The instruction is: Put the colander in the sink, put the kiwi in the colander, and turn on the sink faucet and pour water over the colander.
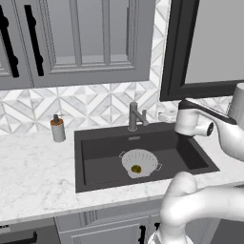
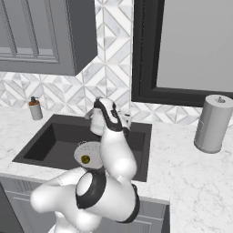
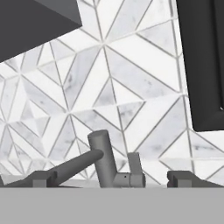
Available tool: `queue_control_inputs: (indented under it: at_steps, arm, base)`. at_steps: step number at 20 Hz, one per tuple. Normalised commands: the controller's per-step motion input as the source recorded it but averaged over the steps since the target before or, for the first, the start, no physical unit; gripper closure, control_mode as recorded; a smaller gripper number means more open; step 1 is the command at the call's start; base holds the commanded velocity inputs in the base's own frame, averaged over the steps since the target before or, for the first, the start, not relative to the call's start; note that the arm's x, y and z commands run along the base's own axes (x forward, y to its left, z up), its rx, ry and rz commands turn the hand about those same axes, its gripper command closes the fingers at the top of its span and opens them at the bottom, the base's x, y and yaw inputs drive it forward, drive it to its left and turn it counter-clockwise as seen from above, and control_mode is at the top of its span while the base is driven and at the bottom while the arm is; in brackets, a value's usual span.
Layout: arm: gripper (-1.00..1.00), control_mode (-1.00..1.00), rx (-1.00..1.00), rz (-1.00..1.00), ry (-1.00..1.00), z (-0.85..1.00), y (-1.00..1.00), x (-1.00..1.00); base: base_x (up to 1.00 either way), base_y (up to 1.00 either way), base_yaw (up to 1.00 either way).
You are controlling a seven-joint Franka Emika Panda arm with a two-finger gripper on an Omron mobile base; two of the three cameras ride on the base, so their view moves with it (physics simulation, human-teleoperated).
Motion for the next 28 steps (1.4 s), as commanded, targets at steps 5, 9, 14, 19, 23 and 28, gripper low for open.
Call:
queue_control_inputs:
  at_steps: [5, 9, 14, 19, 23, 28]
  arm:
    - [-1.0, -1.0, 0.0, -0.03, -0.05, -0.28, 0.0, 0.36]
    - [-1.0, -1.0, 0.0, -0.07, -0.05, -0.47, 0.11, 0.27]
    - [-1.0, -1.0, 0.0, -0.12, -0.02, -0.28, 0.11, 0.19]
    - [-1.0, -1.0, 0.0, -0.05, -0.01, 0.0, 0.02, 0.25]
    - [-1.0, -1.0, 0.0, 0.0, 0.0, 0.0, 0.0, 0.36]
    - [-1.0, -1.0, 0.0, 0.0, 0.0, 0.0, 0.0, 0.4]
  base:
    - [0.0, 0.0, 0.0]
    - [0.0, 0.0, 0.0]
    - [0.0, 0.0, 0.0]
    - [0.0, 0.0, 0.0]
    - [0.0, 0.0, 0.0]
    - [0.0, 0.0, 0.0]
